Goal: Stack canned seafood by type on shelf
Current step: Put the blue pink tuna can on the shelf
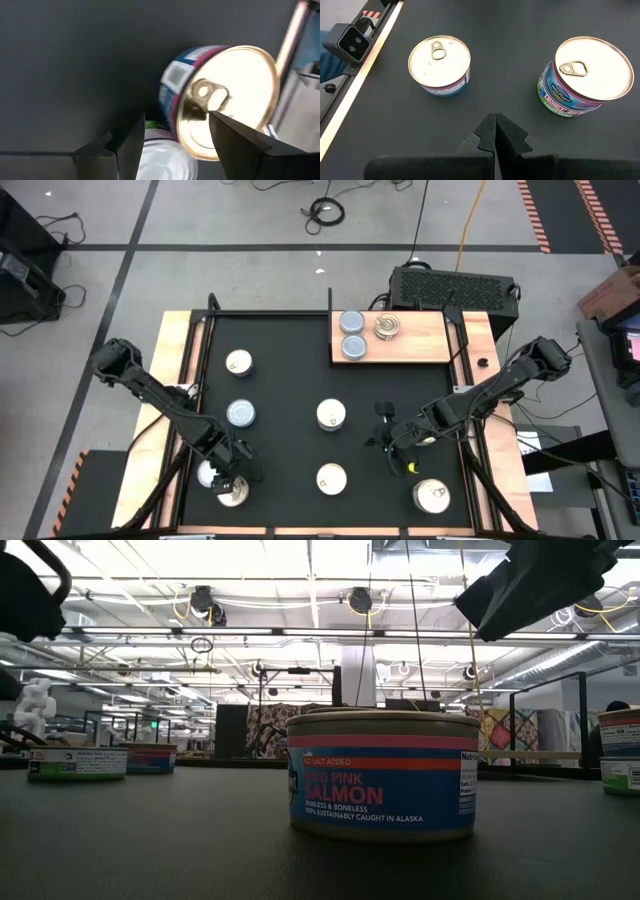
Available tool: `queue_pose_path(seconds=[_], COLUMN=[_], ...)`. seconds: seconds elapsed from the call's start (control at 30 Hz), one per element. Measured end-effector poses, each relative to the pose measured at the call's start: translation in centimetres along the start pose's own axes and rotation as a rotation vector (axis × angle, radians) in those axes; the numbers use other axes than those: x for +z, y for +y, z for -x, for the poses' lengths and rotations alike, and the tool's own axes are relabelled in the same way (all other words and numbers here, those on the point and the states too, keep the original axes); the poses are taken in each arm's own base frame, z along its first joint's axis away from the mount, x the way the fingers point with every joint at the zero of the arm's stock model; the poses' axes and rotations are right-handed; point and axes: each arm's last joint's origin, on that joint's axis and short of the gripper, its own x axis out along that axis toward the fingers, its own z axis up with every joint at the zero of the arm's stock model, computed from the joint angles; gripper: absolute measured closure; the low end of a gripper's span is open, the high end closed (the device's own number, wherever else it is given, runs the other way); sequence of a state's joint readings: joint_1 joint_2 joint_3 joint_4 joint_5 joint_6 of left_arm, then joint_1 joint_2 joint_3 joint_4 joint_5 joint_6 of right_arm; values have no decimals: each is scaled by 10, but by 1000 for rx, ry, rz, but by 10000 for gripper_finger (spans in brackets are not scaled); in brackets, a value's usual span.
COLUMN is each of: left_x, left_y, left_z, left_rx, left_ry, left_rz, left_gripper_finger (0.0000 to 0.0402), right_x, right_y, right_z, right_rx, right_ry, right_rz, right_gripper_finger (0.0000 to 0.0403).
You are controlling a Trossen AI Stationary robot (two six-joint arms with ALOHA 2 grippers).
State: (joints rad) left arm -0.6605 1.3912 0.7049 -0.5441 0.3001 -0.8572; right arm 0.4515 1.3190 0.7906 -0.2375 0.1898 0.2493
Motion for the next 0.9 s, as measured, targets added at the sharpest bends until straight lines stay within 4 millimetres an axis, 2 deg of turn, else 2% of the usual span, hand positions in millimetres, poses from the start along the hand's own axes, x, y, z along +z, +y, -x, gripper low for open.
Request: queue_pose_path(seconds=[0.17, 0.53, 0.73, 0.9], left_x=[1, 1, 5, 19], left_y=[-1, -2, 0, 4], left_z=[-2, -1, 0, 4], left_rx=[-28, -60, -75, -111], left_ry=[-15, 13, 7, -74], left_rz=[-15, -42, -25, -22], left_gripper_finger=[218, 388, 398, 400], right_x=[0, 0, 0, -3], right_y=[0, 0, 0, -1], right_z=[0, 0, 0, 0], right_rx=[0, 1, 4, -3], right_ry=[0, 1, 4, 31], right_rz=[0, 0, 0, 3], right_gripper_finger=[403, 403, 403, 403])
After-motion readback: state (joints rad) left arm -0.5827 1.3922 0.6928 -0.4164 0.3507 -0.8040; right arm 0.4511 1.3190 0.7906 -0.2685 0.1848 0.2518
